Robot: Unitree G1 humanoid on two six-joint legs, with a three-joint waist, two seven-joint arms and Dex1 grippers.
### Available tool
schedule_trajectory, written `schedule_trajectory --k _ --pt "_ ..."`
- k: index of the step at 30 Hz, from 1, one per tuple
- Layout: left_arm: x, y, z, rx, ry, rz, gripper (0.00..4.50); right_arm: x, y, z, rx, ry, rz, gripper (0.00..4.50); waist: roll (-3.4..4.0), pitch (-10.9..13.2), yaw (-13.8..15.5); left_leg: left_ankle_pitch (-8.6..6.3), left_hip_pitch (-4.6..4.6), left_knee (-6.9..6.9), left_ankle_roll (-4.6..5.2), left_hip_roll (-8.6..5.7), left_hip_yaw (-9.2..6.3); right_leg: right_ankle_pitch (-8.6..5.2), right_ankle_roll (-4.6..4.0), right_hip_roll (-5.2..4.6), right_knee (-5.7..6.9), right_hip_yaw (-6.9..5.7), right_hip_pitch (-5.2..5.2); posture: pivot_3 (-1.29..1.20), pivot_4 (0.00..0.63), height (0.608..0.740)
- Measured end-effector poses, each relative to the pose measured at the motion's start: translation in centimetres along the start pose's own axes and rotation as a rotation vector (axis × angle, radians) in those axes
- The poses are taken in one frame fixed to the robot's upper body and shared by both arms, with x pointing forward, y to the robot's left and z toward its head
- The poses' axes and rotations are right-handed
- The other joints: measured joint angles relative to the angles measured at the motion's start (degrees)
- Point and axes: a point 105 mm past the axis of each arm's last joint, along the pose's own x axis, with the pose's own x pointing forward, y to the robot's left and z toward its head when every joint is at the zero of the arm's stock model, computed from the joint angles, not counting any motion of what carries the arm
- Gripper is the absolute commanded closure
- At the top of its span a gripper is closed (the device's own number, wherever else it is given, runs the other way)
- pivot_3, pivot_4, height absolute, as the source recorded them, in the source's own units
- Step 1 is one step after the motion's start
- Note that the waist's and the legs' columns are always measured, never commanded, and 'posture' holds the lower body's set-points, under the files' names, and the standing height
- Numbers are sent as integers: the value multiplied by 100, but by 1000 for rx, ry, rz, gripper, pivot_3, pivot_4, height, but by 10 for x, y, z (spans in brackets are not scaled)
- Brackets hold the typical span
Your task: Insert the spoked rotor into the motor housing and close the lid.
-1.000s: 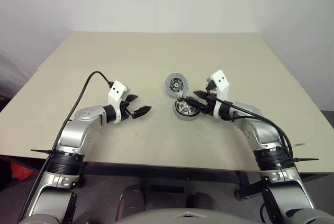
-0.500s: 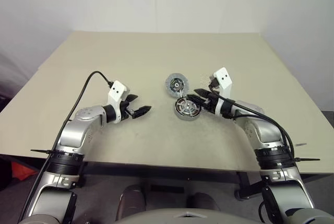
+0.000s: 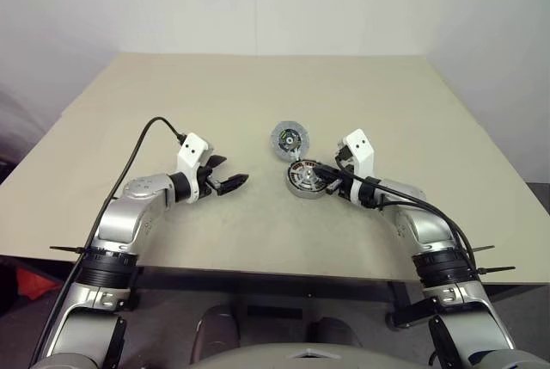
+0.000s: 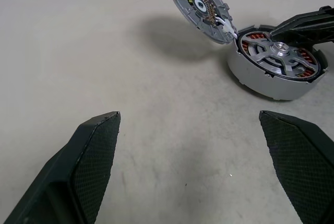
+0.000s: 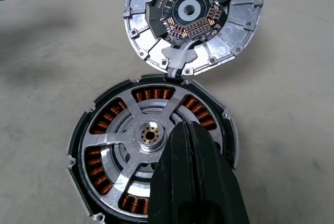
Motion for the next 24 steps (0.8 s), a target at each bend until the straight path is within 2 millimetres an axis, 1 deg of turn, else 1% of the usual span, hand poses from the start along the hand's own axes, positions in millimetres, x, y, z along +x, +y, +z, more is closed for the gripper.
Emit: schedule_trajectory --k 3,5,8,9,11,13,15,17,20,24 --pt "0 0 0 0 0 3 0 -1 0 4 -1 -21 12 4483 0 0 0 0 -4 0 0 0 0 0 0 0 0 0 -3 0 0 740" --pt "0 1 0 -1 1 5 0 -6 0 13 -46 -47 40 4483 1 0 2 -1 -11 -1 1 -1 0 0 0 -1 0 0 -9 0 0 740" --pt "0 1 0 -1 1 7 0 -18 0 49 -212 -100 104 4483 0 0 5 -2 -13 0 3 -1 0 1 -1 0 0 0 -10 0 0 740" --pt "0 1 0 -2 0 6 0 -24 0 64 -294 -110 137 4483 1 0 6 -2 -11 0 4 0 0 1 -1 0 0 -1 -9 0 0 740" --pt "1 1 0 -4 -2 4 0 -33 1 82 -451 -83 218 4483 0 0 8 -2 -10 0 4 1 0 0 -1 1 0 -2 -6 0 0 740" --pt "3 1 2 1 -5 0 0 -45 8 91 -607 -24 346 4097 -3 -1 9 -3 -7 2 6 4 -1 0 -1 3 0 -4 -2 0 0 740" --pt "5 0 5 14 -8 -13 0 -47 15 86 -706 58 464 3584 -4 -1 8 -4 -9 7 7 5 -2 0 -2 3 1 -4 -3 0 0 740" --pt "7 -3 9 25 -13 -26 0 -45 15 78 -777 140 545 2874 -4 0 -2 -7 -11 19 12 5 -1 2 -4 2 8 -2 -4 0 0 740" --pt "13 -8 14 34 -24 -46 0 -35 1 66 -869 250 567 1896 -7 1 -9 -9 -16 36 16 4 0 4 -8 0 20 -3 -7 0 0 740" --pt "14 -8 14 35 -26 -38 0 -25 2 48 -905 330 670 1896 -7 1 -10 -9 -19 39 17 5 -1 5 -10 1 23 -3 -10 0 0 740"
